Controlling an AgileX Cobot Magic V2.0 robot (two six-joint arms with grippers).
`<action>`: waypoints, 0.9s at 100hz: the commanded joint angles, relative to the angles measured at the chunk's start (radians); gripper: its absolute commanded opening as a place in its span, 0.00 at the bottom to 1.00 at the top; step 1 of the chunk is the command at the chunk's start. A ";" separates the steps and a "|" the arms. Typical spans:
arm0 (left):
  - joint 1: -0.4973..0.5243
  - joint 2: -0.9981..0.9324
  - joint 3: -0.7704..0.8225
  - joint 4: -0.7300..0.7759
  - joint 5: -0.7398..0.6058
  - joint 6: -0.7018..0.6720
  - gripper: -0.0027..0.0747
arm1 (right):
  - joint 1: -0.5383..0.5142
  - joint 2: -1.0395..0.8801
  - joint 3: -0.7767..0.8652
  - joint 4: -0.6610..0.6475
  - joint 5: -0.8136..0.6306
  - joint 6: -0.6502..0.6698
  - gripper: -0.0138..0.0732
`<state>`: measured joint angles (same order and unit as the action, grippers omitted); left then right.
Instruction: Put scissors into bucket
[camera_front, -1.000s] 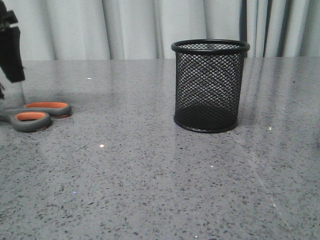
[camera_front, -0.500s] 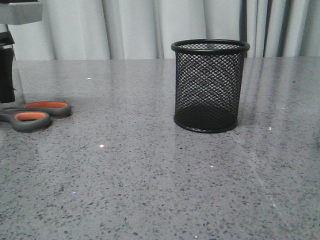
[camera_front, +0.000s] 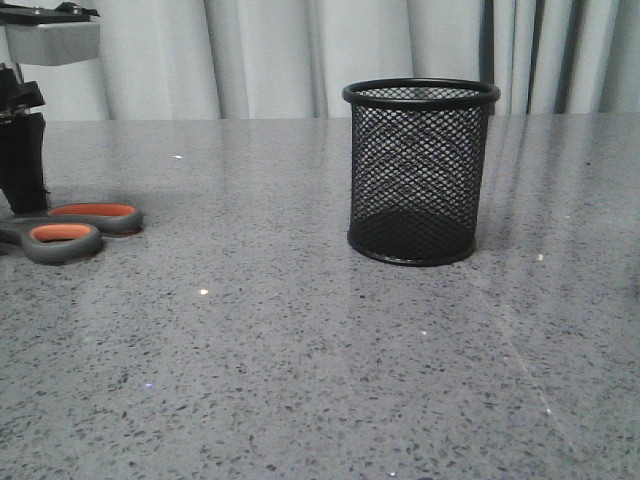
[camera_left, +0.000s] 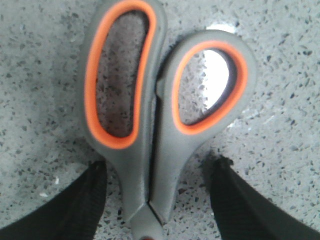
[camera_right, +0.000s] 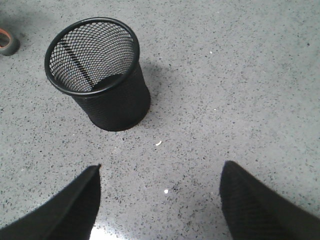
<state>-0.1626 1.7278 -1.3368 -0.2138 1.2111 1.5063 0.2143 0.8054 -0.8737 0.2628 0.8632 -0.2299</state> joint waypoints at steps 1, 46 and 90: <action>-0.007 -0.023 -0.024 -0.027 -0.029 0.000 0.58 | -0.001 -0.001 -0.036 0.004 -0.057 -0.013 0.68; -0.007 -0.023 -0.024 -0.044 -0.006 0.002 0.25 | -0.001 -0.001 -0.036 0.004 -0.058 -0.013 0.68; -0.007 -0.026 -0.048 -0.046 0.027 0.002 0.17 | -0.001 -0.001 -0.036 0.004 -0.057 -0.013 0.68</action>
<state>-0.1626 1.7324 -1.3464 -0.2293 1.2171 1.5063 0.2143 0.8054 -0.8737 0.2628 0.8632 -0.2345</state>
